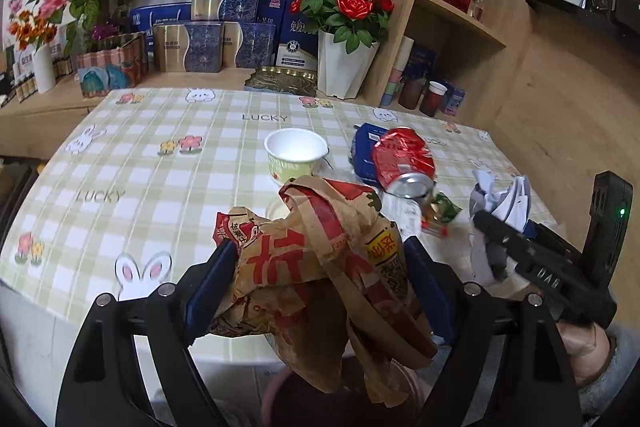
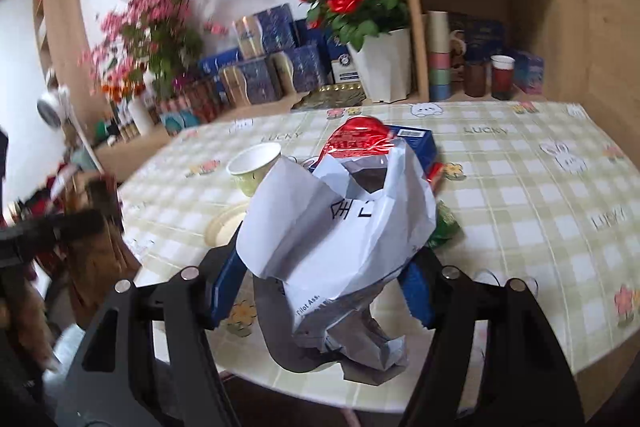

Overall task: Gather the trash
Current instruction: 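Carry both bags down over the brown bin and open both tools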

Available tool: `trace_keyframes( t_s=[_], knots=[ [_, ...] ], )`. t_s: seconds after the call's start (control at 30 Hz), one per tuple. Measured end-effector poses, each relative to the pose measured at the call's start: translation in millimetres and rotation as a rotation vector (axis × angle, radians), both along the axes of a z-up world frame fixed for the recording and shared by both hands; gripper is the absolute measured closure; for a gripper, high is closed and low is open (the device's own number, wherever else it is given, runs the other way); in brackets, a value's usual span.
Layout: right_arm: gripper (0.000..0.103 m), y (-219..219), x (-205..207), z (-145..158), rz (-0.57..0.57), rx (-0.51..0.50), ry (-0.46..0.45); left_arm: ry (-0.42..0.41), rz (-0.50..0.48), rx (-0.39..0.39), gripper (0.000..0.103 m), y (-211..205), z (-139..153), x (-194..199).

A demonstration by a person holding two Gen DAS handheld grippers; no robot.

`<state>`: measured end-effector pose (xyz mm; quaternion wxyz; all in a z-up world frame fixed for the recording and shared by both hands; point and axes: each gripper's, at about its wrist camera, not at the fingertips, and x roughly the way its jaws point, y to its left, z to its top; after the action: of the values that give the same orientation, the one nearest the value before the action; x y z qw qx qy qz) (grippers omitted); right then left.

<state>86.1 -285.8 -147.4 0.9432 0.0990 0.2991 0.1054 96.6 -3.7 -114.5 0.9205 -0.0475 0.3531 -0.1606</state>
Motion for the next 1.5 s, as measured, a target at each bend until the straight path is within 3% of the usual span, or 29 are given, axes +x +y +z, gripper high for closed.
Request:
trace_keyframes(
  t_s=[0.3, 0.67, 1.07, 1.5],
  knots=[
    [0.035, 2.3, -59.1, 10.3, 0.019, -0.007, 0.014, 0.001, 0.024, -0.009, 0.02, 7.6, 3.5, -56.1],
    [0.035, 43.0, -113.4, -11.0, 0.14, 0.012, 0.125, -0.014, 0.076, -0.034, 0.018, 33.1, 1.0, -115.1],
    [0.032, 77.5, -115.6, -38.7, 0.22, -0.029, 0.247, 0.028, 0.137, -0.059, 0.018, 51.8, -17.1, -120.5],
    [0.023, 85.1, -108.2, -58.1, 0.258, -0.04, 0.299, 0.08, 0.199, -0.064, 0.017, 57.8, -35.8, -105.4]
  ],
)
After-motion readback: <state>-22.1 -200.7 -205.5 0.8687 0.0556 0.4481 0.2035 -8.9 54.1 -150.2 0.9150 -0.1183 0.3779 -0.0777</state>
